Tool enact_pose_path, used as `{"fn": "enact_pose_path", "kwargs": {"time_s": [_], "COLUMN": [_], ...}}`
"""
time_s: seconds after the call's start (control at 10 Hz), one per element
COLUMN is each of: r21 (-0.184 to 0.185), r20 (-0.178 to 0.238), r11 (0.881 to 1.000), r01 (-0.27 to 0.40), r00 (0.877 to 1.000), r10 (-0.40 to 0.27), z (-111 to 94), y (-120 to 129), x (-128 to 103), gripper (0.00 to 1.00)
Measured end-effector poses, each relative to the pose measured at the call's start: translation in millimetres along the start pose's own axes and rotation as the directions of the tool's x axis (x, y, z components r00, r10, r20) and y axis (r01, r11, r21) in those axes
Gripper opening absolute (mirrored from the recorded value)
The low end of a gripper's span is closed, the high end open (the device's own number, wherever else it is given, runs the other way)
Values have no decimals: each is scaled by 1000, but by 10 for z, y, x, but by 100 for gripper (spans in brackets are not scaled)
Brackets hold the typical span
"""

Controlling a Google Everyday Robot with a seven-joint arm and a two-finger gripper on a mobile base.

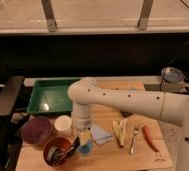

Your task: Wipe red bowl with brush

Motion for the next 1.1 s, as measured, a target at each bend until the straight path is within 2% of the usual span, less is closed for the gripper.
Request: {"fn": "enact_pose_path", "kwargs": {"time_s": [0.3, 0.5, 0.8, 0.9, 1.1], "r21": [24, 33, 22, 14, 23], "r20": [-16, -32, -30, -29, -14], "r11": [999, 999, 997, 997, 997], "r01": [-24, 1, 69, 81, 78], "r00": [1000, 1000, 997, 996, 997], "r10": [25, 0, -68, -81, -78], "z": [-213, -309, -238, -200, -163], "y": [-19, -186, -342, -284, -140], "x": [169, 98, -149, -185, -196], "gripper": [0, 0, 0, 0, 0]}}
